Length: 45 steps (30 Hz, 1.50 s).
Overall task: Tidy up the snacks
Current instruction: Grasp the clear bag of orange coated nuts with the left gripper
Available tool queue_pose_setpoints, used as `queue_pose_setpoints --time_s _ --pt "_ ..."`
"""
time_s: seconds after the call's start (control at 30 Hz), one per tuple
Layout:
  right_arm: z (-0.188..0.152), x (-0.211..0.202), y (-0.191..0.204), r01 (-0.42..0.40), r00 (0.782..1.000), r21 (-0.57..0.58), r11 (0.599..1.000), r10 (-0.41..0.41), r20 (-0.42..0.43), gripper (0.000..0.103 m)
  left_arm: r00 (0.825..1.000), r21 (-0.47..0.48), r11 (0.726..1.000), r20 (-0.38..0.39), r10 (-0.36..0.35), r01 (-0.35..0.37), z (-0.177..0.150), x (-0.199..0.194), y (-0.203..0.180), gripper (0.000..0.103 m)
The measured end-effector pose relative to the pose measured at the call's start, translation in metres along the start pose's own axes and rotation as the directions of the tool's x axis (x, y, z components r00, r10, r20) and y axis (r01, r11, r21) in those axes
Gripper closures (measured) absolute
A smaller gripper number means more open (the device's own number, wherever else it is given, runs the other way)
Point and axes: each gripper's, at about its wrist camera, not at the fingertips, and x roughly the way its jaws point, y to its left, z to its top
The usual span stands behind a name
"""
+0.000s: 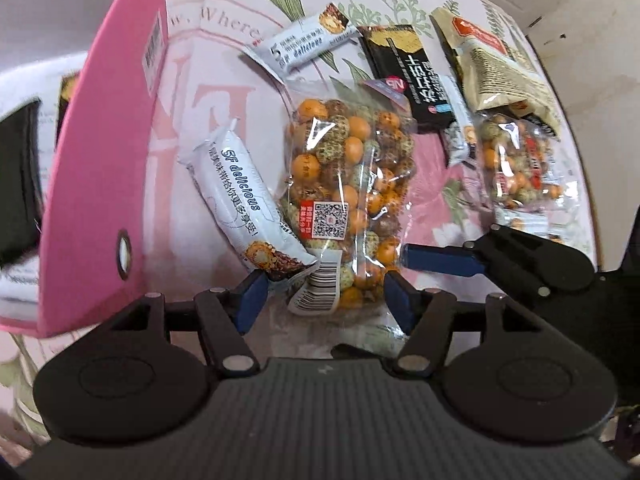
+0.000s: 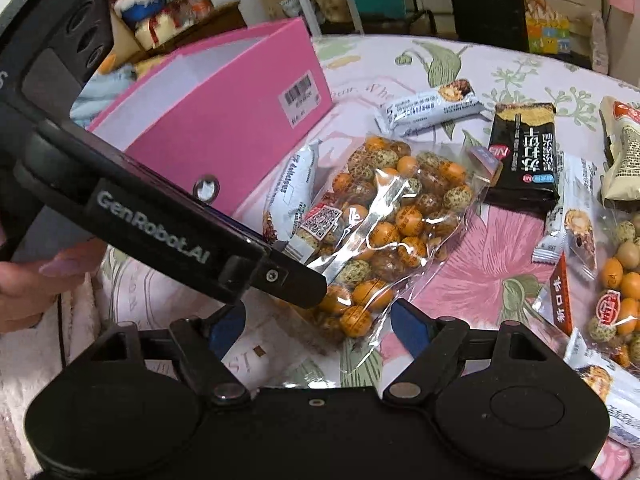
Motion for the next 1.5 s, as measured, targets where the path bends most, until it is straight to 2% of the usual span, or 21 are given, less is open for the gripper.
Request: queue_pose_setpoints --time_s 0.1,0.2,0.37,0.47,0.53,0.6,0.73,0.83,0.93,1.03,1.07,1.13,1.23,1.3,1.37,1.43,1.5 --pt "0.002 -0.001 0.005 0.028 0.997 -0.048 0.998 -0.032 -0.074 0.017 0.996 -0.046 0.996 -0.04 -0.083 0.081 0.0 0.001 0.005 0.041" --pt "0.001 -0.005 0.007 0.067 0.993 -0.085 0.994 -0.075 -0.093 0.017 0.994 -0.055 0.993 -0.049 -0.103 0.1 0.0 0.003 0.004 0.041" --pt "-0.001 0.004 0.009 0.12 0.99 -0.099 0.988 -0.127 -0.067 0.012 0.997 -0.057 0.996 -0.037 -0.065 0.063 -0.001 0.006 0.003 0.04" --pt "-0.003 0.009 0.013 0.157 0.986 -0.149 0.976 -0.164 -0.036 0.011 0.999 -0.058 0.998 0.038 0.018 -0.016 -0.001 0.004 0.003 0.04" --pt "-0.003 0.009 0.01 0.17 0.984 -0.153 0.973 -0.177 -0.028 0.011 0.992 -0.042 0.997 0.101 0.072 -0.068 0.0 0.001 0.001 0.039" --pt "-0.002 0.006 0.006 0.167 0.984 -0.139 0.976 -0.173 -0.036 0.011 0.992 -0.04 0.997 0.106 0.064 -0.06 0.001 0.0 0.001 0.039" --pt "-0.001 0.003 0.003 0.185 0.98 -0.136 0.973 -0.193 -0.052 0.012 0.989 -0.006 0.996 0.116 0.088 -0.088 -0.004 -0.004 -0.006 0.039" --pt "-0.002 -0.001 0.001 0.255 0.958 -0.145 0.956 -0.27 -0.096 0.012 0.99 0.004 0.997 0.121 0.074 -0.075 -0.006 -0.011 -0.008 0.039" --pt "-0.004 -0.011 -0.011 0.337 0.927 -0.074 0.939 -0.344 -0.147 0.013 0.989 0.028 0.997 0.137 0.064 -0.069 -0.009 -0.021 -0.012 0.041" --pt "-0.005 -0.02 -0.02 0.307 0.941 -0.052 0.95 -0.312 -0.13 0.014 0.99 0.07 0.996 0.134 0.04 -0.049 -0.014 -0.026 -0.018 0.044" --pt "-0.005 -0.022 -0.02 0.288 0.949 -0.042 0.957 -0.291 -0.117 0.014 0.992 0.083 0.996 0.127 0.024 -0.035 -0.014 -0.027 -0.02 0.048" --pt "-0.003 -0.024 -0.015 0.198 0.974 -0.038 0.979 -0.201 -0.099 0.014 0.995 0.097 0.995 0.097 -0.008 -0.001 -0.016 -0.026 -0.021 0.053" --pt "-0.003 -0.023 0.0 0.108 0.991 -0.084 0.991 -0.114 -0.073 0.014 0.998 0.086 0.995 0.033 -0.061 0.058 -0.016 -0.018 -0.021 0.062" --pt "-0.005 -0.019 0.01 0.112 0.992 -0.121 0.986 -0.119 -0.045 0.013 0.998 0.062 0.996 0.013 -0.062 0.062 -0.015 -0.009 -0.018 0.062" --pt "-0.006 -0.009 0.015 0.143 0.989 -0.131 0.981 -0.147 -0.026 0.013 0.999 0.009 1.0 0.038 -0.022 0.021 -0.014 -0.002 -0.014 0.061" --pt "-0.003 0.004 0.014 0.171 0.985 -0.101 0.98 -0.174 -0.015 0.012 0.998 -0.029 0.999 0.059 0.017 -0.015 -0.011 0.004 -0.009 0.058" --pt "-0.001 0.011 0.009 0.169 0.986 -0.053 0.984 -0.17 0.0 0.007 0.997 -0.071 0.997 0.076 0.017 -0.011 -0.007 0.009 -0.003 0.053"
